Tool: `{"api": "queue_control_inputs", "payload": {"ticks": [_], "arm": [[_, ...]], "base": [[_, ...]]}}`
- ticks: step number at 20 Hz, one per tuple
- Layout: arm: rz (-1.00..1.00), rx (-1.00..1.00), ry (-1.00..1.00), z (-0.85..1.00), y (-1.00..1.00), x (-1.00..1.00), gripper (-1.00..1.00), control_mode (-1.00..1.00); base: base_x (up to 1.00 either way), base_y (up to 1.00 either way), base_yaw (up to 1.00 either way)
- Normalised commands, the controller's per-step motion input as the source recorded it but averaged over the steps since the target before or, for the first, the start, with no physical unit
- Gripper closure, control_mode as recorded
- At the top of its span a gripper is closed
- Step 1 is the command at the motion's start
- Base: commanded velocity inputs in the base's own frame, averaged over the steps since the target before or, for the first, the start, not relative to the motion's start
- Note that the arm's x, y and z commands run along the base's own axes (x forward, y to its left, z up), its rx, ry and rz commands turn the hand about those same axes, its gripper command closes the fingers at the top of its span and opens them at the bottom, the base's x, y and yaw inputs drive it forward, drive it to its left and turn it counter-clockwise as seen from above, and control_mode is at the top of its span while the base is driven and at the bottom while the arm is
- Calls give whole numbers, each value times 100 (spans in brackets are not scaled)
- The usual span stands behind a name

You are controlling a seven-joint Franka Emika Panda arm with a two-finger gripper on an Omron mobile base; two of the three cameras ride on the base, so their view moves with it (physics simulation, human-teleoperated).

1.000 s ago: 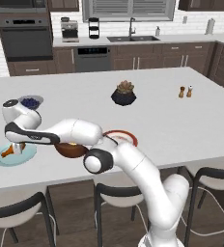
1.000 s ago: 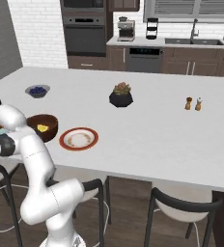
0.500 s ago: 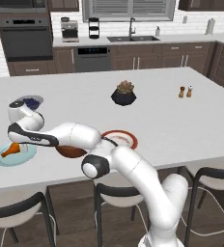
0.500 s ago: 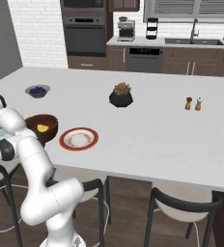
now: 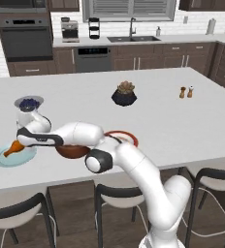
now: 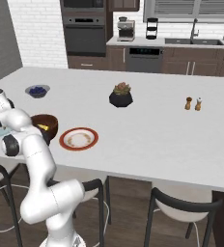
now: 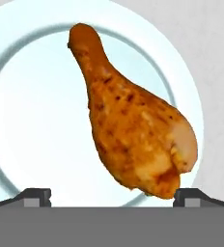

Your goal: Pick the chicken drumstick and lemon wedge from their plates and place them in the bowl. Then put the bowl in the fridge.

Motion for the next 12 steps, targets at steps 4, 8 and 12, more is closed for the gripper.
{"api": "queue_control_inputs", "payload": {"ticks": [4,8,12], "arm": [[9,0,1,7,39,36,-100,-100],[7,0,7,9,47,7,-100,-100],[6,0,12,1,52,0,-100,-100]], "base": [[0,0,0],[0,0,0],[0,0,0]]}}
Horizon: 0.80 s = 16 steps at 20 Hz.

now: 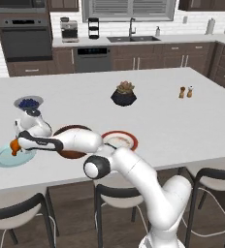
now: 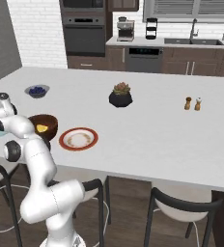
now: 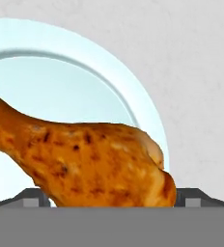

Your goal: Pick the chicken drumstick and lemon wedge from their plates and place them in the bowl. Then put the bowl in the fridge.

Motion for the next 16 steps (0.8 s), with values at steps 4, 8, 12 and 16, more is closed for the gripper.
{"api": "queue_control_inputs", "payload": {"ticks": [4,8,12,16], "arm": [[7,0,17,0,33,0,-100,-100],[9,-4,21,0,23,0,100,-100],[9,-9,14,17,7,-19,100,-100],[5,-11,6,57,0,-48,100,-100]], "base": [[0,0,0],[0,0,0],[0,0,0],[0,0,0]]}}
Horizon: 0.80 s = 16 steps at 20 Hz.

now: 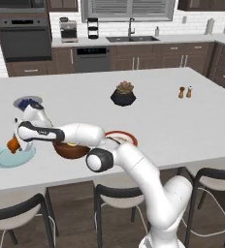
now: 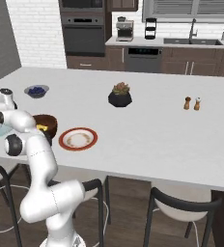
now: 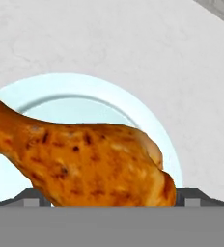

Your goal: Pick the chicken drumstick and lemon wedge from their plates and place them in the bowl. Then put the bowl in the fridge.

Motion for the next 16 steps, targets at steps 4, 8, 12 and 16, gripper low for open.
{"api": "queue_control_inputs", "payload": {"ticks": [4,8,12,16], "arm": [[2,-14,4,73,-3,-54,100,-100],[0,-19,0,44,-54,-66,100,-100],[0,-17,0,1,-97,-82,100,-100],[0,-13,0,7,-100,-43,100,-100]], "base": [[0,0,0],[0,0,0],[0,0,0],[0,0,0]]}}
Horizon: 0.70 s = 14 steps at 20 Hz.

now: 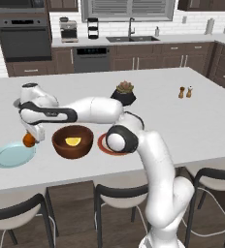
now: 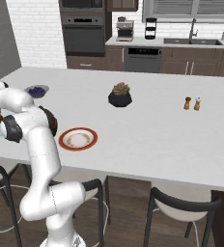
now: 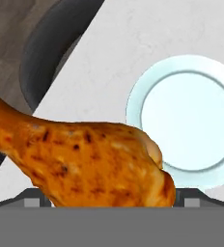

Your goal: Pick the chicken drumstick and lemon wedge from their plates and place them in the bowl. Then put the bowl in the fridge.

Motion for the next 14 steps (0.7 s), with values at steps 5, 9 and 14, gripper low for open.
{"api": "queue_control_inputs", "payload": {"ticks": [5,9,14], "arm": [[-1,-10,0,13,-100,-32,100,-100],[-6,-11,0,26,-97,-2,100,-100],[-11,-16,0,9,-79,25,100,-100]], "base": [[0,0,0],[0,0,0],[0,0,0]]}}
